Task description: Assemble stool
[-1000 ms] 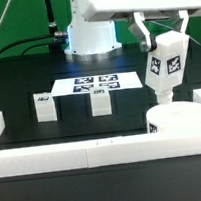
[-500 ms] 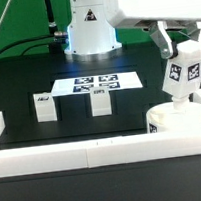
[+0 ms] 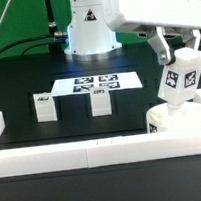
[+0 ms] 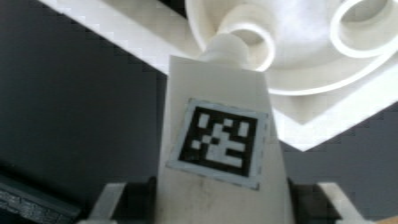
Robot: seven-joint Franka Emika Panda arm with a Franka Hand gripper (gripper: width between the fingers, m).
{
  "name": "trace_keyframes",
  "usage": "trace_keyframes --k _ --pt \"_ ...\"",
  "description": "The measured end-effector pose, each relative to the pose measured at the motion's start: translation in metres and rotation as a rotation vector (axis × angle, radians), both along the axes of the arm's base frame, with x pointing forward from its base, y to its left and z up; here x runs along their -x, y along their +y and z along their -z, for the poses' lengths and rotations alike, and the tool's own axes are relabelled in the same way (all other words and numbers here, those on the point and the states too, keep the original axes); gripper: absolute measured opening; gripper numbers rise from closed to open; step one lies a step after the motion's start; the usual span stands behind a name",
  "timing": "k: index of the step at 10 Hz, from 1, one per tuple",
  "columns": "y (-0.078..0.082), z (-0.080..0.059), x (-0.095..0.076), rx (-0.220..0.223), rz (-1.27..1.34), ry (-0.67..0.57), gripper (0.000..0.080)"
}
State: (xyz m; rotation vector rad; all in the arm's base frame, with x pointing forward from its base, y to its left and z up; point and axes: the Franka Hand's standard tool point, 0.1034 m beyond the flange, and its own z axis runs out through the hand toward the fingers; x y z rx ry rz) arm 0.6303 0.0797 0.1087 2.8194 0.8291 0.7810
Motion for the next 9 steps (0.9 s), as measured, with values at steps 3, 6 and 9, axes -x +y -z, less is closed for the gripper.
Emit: trace_keyframes --k 3,6,9 --pt "0.004 0.007 -0.001 -0.002 -0.006 0.003 0.0324" --pt "0.006 0.013 -0.003 -0.002 -0.008 0.005 0.0325" --pt "0.009 0.023 0.0 -0.003 -0.013 0.009 0.0325"
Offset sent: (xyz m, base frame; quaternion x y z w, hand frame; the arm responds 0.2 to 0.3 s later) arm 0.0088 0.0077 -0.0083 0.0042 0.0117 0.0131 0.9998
